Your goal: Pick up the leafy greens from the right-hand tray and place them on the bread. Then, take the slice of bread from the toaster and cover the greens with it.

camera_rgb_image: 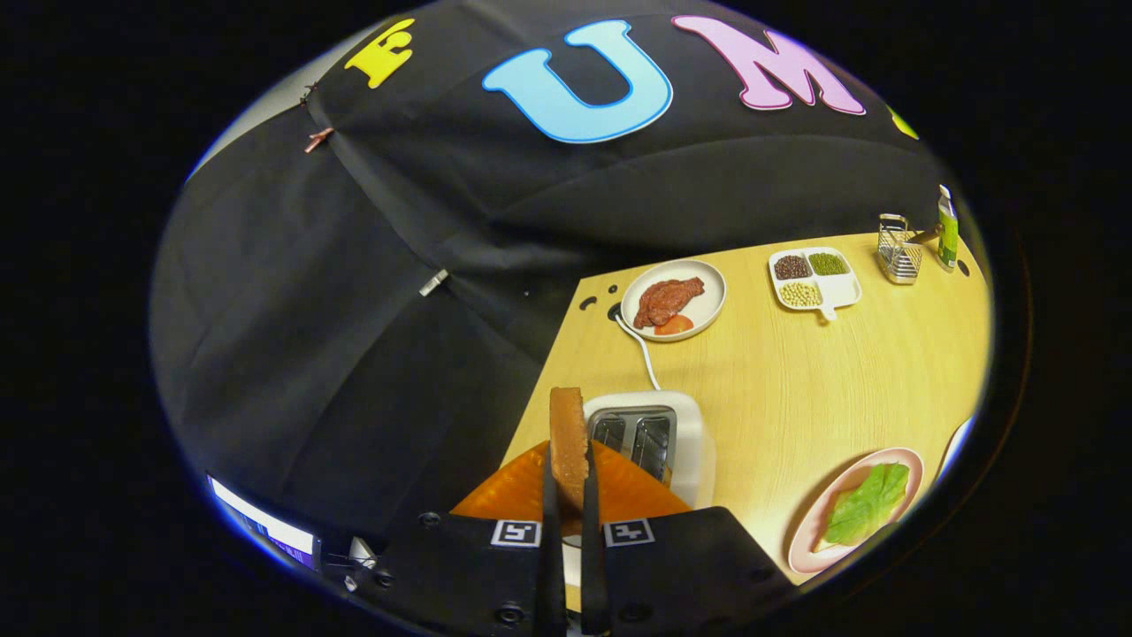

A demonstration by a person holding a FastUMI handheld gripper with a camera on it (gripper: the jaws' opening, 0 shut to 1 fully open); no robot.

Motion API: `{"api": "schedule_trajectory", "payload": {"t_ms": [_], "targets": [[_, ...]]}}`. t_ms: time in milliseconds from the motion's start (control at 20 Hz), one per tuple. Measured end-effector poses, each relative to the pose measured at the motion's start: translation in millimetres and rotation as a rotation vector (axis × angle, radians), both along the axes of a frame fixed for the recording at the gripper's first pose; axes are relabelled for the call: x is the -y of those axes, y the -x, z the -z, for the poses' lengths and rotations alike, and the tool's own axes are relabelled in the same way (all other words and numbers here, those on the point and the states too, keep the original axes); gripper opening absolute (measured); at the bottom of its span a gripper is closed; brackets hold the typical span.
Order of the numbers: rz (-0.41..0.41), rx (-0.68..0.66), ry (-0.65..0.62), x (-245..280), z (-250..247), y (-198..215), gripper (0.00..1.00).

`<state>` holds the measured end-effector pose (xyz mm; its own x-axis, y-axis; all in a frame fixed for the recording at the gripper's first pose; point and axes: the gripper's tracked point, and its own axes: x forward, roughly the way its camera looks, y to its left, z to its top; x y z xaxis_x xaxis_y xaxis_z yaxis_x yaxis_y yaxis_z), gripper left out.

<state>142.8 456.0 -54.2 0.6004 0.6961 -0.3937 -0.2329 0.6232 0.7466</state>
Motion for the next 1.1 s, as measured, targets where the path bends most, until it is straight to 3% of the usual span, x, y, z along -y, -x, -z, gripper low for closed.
{"api": "schedule_trajectory", "payload": {"t_ms": [450, 750, 1100], "targets": [[0.052, 0.138, 0.014, 105.5, -34.6, 12.4, 0.11], [0.111, 0.136, 0.103, 179.9, 9.0, 22.3, 0.11], [0.163, 0.006, 0.178, 238.1, 95.2, 42.8, 0.11]]}}
